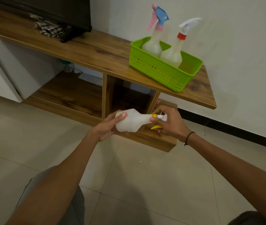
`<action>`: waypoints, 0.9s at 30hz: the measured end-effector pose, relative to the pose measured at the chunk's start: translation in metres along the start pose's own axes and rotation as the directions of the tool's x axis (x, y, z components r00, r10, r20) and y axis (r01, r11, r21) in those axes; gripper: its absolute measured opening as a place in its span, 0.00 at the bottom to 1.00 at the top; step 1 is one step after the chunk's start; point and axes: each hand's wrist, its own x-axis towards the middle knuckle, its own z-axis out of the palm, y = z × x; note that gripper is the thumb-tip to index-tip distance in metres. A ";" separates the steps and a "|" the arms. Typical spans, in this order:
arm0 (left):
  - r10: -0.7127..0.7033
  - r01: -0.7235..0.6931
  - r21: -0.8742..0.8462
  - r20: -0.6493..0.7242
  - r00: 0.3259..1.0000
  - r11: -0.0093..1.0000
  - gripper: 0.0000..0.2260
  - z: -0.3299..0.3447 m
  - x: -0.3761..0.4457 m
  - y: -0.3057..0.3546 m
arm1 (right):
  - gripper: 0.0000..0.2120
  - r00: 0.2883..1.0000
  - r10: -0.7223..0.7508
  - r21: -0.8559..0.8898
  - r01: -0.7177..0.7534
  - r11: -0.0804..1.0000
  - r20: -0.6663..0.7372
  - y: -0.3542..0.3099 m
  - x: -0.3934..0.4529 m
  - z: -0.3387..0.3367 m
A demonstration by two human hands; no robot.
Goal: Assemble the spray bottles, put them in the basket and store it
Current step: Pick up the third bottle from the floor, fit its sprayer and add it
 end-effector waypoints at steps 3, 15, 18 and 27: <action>0.156 -0.158 0.074 0.027 0.987 0.985 0.27 -0.005 -0.004 0.007 | 0.09 0.999 -0.032 -0.005 0.032 0.999 -0.034 -0.014 0.000 -0.007; 0.300 -0.305 0.199 0.058 0.952 0.931 0.35 0.010 -0.030 0.109 | 0.10 0.990 -0.108 -0.034 0.106 0.994 -0.092 -0.111 0.013 -0.065; 0.317 -0.332 0.296 0.099 0.943 0.896 0.37 0.028 -0.028 0.144 | 0.23 0.978 -0.161 -0.066 0.153 0.986 -0.135 -0.135 0.016 -0.099; 0.489 -0.494 0.530 0.163 0.857 0.689 0.37 0.095 -0.005 0.245 | 0.23 0.910 -0.161 -0.170 0.102 0.980 -0.383 -0.188 0.051 -0.200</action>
